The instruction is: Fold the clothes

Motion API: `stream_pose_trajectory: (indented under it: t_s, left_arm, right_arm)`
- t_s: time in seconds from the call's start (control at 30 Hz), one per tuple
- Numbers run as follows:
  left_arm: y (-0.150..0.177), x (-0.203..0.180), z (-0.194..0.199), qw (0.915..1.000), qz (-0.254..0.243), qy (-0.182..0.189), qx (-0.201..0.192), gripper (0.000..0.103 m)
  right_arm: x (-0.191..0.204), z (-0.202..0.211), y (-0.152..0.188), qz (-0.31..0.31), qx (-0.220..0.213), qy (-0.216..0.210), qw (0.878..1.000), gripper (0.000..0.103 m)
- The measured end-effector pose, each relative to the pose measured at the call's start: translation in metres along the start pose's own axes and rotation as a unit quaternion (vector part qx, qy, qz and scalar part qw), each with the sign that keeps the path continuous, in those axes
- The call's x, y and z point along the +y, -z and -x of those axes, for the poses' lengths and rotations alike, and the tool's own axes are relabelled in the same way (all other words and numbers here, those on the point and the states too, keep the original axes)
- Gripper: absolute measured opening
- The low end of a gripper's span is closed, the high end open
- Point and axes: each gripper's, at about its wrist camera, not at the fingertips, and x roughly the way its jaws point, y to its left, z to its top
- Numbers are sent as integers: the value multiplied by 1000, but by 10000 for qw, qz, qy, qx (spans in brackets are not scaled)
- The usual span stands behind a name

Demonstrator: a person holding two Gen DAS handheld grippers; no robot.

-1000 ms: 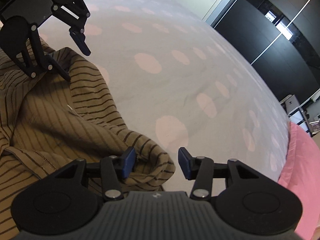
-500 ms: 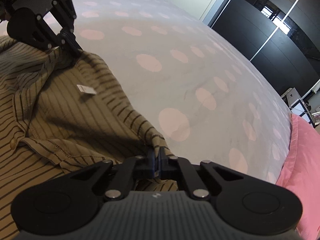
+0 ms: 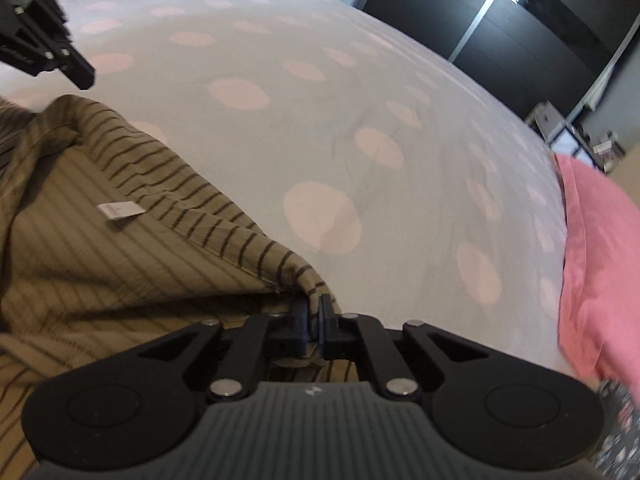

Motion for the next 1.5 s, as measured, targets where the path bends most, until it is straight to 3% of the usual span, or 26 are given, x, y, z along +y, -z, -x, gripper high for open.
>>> stream_pose_trajectory:
  t_s: [0.03, 0.1, 0.2, 0.3, 0.37, 0.5, 0.6, 0.73, 0.83, 0.93, 1.07, 1.13, 1.17, 1.27, 1.5]
  left_arm:
    - [1, 2, -1, 10000, 55, -58, -19, 0]
    - [5, 5, 1, 9997, 96, -201, -36, 0]
    - [13, 18, 17, 9995, 41, -327, -34, 3]
    - [28, 36, 44, 9986, 86, -519, -13, 14]
    - [42, 47, 62, 9976, 198, -664, 48, 20]
    - [81, 64, 107, 9954, 528, -765, 227, 20]
    - [113, 65, 137, 9942, 605, -765, 459, 21]
    - [157, 59, 167, 9908, 964, -628, 706, 32]
    - [183, 47, 179, 9877, 1344, -389, 706, 34]
    - [203, 34, 187, 9841, 1642, -195, 647, 45]
    - [209, 19, 180, 9856, 1509, -234, 721, 46]
    - [212, 15, 172, 9865, 1359, -347, 844, 40]
    - [214, 16, 168, 9856, 1368, -381, 916, 24]
    - [214, 24, 164, 9839, 1514, -377, 870, 2]
    - [200, 42, 187, 9831, 1734, -438, 392, 0]
  right_arm:
    - [0, -1, 1, -58, -15, 9, 10000, 14]
    - [-3, 4, 3, -201, -101, -7, 9997, 39]
    - [-15, 21, 7, -622, -285, -136, 9976, 41]
    - [-31, 47, 16, -1243, -431, -255, 9910, 49]
    - [-38, 65, 25, -1590, -447, -269, 9859, 51]
    - [-38, 100, 49, -2033, -280, -164, 9786, 51]
    - [-30, 127, 71, -2220, -116, -61, 9750, 51]
    - [-18, 161, 102, -2491, 133, 48, 9684, 51]
    - [-9, 186, 123, -2703, 216, 91, 9625, 51]
    - [0, 206, 142, -2973, 263, 58, 9544, 52]
    - [15, 221, 152, -3038, 457, 322, 9511, 52]
    - [21, 227, 156, -3121, 445, 362, 9483, 52]
    - [23, 229, 156, -3116, 428, 362, 9485, 52]
    - [31, 233, 156, -3086, 373, 367, 9498, 51]
    - [40, 234, 140, -2846, 243, 485, 9571, 51]
